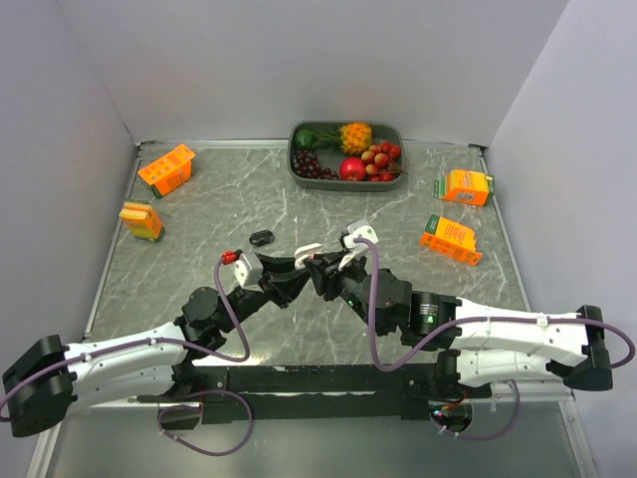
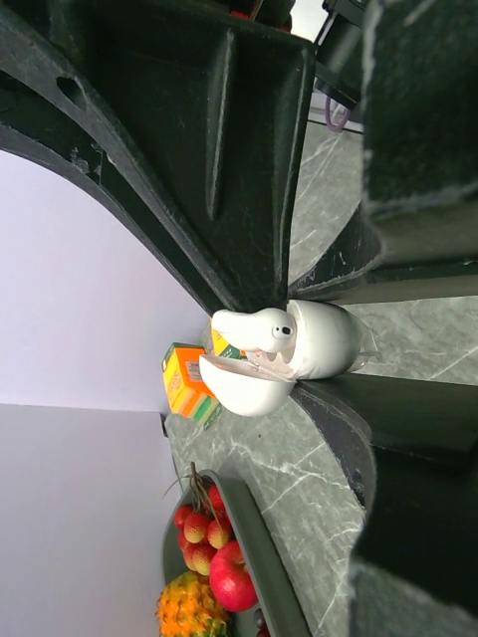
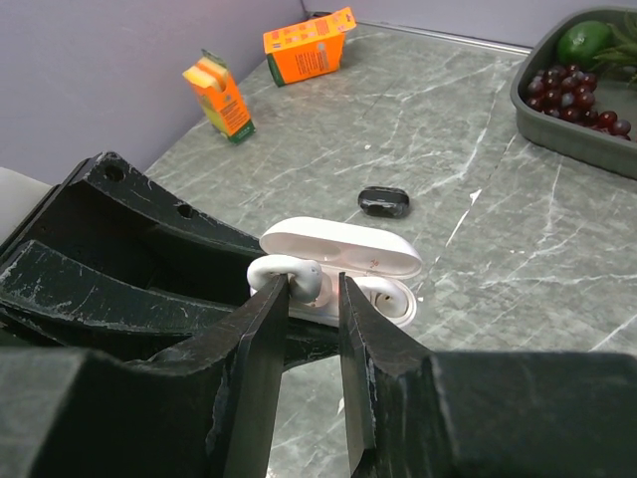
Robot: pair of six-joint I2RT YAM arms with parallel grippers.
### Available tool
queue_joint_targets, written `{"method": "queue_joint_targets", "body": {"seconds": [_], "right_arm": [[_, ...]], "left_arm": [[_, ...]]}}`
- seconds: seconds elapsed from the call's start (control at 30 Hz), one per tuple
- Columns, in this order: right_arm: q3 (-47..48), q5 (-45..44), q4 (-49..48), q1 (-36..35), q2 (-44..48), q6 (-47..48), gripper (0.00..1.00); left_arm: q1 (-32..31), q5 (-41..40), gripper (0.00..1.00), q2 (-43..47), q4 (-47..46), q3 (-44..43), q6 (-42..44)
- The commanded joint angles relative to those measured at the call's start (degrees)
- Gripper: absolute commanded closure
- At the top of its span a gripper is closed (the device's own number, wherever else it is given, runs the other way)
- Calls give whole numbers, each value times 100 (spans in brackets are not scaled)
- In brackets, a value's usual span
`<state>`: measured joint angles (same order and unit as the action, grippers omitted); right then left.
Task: Insert the wireless bluetooth earbuds into the charging case
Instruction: Place the earbud in the charging case.
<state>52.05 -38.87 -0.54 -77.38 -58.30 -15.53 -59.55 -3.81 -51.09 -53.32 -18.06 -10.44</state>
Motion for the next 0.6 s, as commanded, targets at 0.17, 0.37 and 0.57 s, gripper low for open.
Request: {"method": "queue_joint_targets", "body": {"seconds": [0.17,0.37,0.57], "right_arm": [[50,-147,220,-31,109,50,66],[147,-217,317,-31,74,68,65],[182,-296,344,-22,74,112,66]], "left_arm": [[-4,197,99,205,-416,-259,-134],[5,223,99,222,-407,-215,-178],[-4,232,99,293,-372,-162,-204]]}}
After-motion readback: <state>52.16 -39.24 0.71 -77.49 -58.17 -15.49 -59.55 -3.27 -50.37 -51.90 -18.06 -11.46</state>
